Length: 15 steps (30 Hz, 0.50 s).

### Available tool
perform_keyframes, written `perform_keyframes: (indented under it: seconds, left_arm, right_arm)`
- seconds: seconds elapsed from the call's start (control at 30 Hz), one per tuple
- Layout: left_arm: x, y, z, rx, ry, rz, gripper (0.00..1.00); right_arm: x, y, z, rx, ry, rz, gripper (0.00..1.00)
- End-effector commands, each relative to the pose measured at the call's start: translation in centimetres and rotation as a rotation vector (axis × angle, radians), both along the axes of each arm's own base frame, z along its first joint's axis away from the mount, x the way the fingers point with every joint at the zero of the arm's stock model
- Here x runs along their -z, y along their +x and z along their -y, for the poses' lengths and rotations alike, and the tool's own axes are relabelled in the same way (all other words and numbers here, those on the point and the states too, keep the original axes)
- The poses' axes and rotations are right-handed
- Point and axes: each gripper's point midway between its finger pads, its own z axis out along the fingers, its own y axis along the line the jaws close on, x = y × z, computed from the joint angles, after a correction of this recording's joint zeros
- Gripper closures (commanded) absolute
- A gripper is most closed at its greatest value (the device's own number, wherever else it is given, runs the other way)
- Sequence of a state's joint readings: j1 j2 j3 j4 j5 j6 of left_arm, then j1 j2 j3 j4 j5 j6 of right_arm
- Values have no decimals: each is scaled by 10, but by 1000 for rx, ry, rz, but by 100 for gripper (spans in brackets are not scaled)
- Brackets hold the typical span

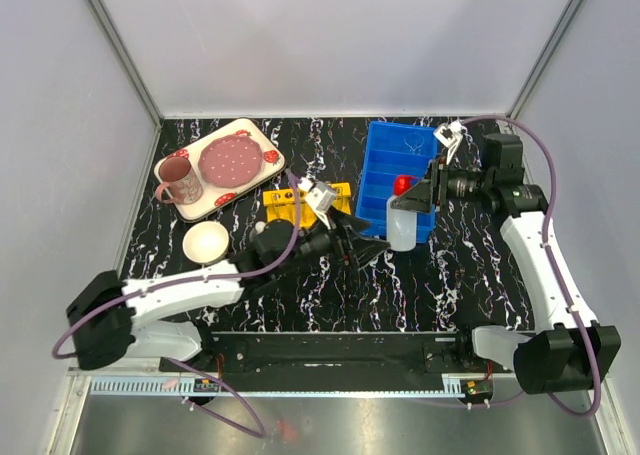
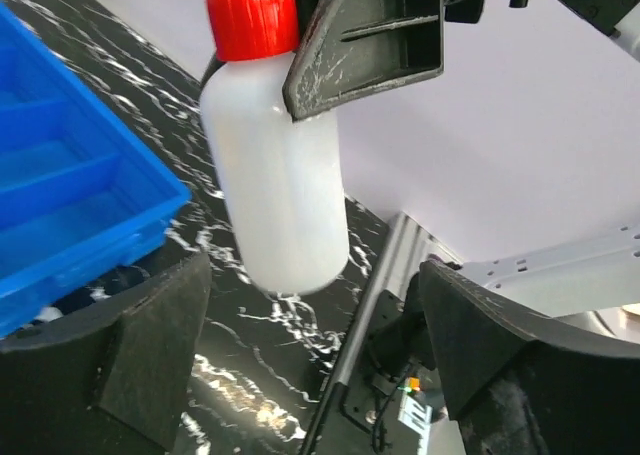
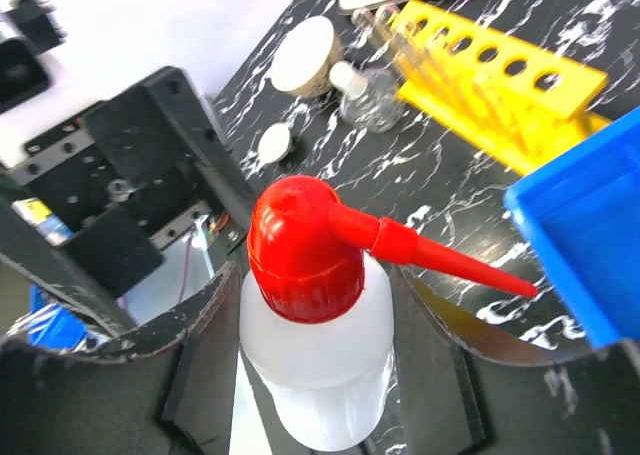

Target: Organize the chemistry lab equipment

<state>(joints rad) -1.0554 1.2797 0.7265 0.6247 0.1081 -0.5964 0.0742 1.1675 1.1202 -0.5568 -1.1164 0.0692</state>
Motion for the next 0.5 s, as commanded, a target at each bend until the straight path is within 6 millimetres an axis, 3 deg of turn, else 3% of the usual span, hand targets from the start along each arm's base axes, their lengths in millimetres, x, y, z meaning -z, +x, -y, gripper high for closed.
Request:
perform_keyframes:
  seconds: [0.0, 0.03, 0.07, 0.1, 0.17, 0.23, 0.27, 0.3, 0.37, 0.4, 0.47]
  left_arm:
    - [18, 14, -42, -158, 193, 119, 8]
    - [24, 16, -51, -177, 229, 141, 6]
    - [16, 18, -64, -224, 230, 159, 1]
    - [28, 19, -75, -248, 291, 155, 1]
    - [28, 25, -100, -332, 343, 187, 1]
    - [45, 26, -123, -377, 434, 183, 1]
    - [39, 27, -138, -429, 431, 189, 1]
    - [47, 26, -148, -445, 472, 179, 1]
    - [47, 26, -170, -516, 471, 168, 1]
    - [54, 26, -180, -536, 496, 152, 1]
    - [61, 24, -197, -586, 501, 114, 1]
  right_arm:
    - [-11, 25, 9, 61, -103, 109, 84]
    - [-12, 28, 10, 68, -114, 119, 84]
    - [-9, 37, 13, 86, -142, 128, 84]
    - [-16, 41, 14, 92, -157, 151, 84]
    - [-11, 57, 21, 119, -220, 176, 83]
    - [-20, 72, 28, 134, -283, 251, 83]
    - [-12, 88, 36, 171, -338, 251, 83]
    - [-22, 97, 40, 187, -365, 293, 83]
    - [-12, 124, 53, 226, -461, 320, 83]
    - [-21, 135, 57, 246, -487, 359, 83]
    - [-15, 164, 70, 276, -583, 403, 83]
